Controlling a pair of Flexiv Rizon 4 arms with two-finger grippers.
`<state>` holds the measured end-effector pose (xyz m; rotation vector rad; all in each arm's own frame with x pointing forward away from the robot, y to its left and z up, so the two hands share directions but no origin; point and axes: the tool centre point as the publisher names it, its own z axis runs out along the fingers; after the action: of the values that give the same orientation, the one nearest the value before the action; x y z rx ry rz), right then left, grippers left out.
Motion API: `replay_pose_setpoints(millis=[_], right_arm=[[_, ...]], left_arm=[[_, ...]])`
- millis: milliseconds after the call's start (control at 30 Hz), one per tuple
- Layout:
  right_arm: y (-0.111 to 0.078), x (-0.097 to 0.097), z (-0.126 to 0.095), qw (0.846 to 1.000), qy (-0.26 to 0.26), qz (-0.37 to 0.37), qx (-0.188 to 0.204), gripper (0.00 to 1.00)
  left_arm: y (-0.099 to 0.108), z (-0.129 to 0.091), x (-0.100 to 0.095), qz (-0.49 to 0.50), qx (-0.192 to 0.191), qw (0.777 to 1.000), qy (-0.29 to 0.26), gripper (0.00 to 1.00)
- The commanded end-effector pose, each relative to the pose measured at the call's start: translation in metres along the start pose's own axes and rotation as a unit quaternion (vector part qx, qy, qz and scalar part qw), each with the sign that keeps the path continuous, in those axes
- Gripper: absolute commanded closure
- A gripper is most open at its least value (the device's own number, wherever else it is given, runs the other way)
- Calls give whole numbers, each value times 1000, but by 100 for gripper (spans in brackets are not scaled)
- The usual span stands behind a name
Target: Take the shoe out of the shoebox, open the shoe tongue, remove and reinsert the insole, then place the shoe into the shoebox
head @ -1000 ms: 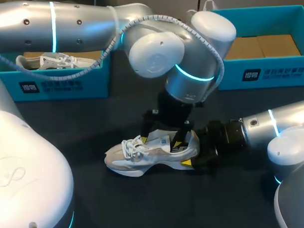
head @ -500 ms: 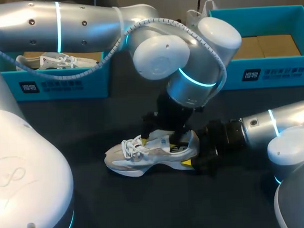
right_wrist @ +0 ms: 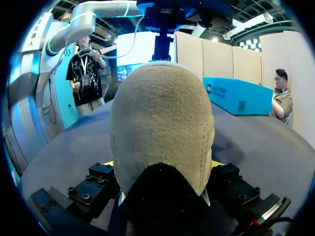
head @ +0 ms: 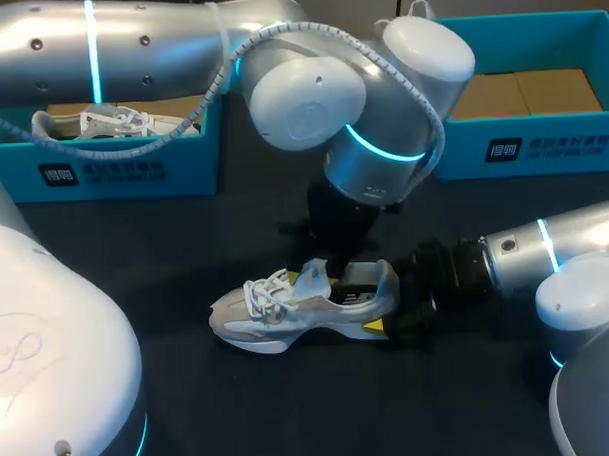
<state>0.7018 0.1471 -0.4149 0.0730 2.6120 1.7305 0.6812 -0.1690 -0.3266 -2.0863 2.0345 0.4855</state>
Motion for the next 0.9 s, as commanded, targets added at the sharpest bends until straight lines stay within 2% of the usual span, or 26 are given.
replay_pose_setpoints(millis=[33,100,167,200,400,567,600,700,900], right_arm=[[2,0,0,1000,0,1,3,100],[2,0,0,1000,0,1,3,100],[2,0,0,1000,0,1,3,100],[2,0,0,1000,0,1,3,100],[2,0,0,1000,0,1,3,100],[2,0,0,1000,0,1,3,100],[2,0,0,1000,0,1,3,100],[2,0,0,1000,0,1,3,100],[2,0,0,1000,0,1,3,100]], left_arm=[[1,-3,-16,-2,0,1000,29,59],[0,-4,-20,-5,0,999,39,72],[-1,-6,-25,-8,-3,999,51,98],[-1,-7,-28,-9,-2,998,56,100],[1,-11,-50,-11,-2,995,103,100],[-1,-7,-74,-15,-11,986,167,100],[-3,-3,-83,-16,-21,980,199,100],[-5,8,-96,-21,-29,970,239,100],[-11,37,-110,-22,-55,962,266,100]])
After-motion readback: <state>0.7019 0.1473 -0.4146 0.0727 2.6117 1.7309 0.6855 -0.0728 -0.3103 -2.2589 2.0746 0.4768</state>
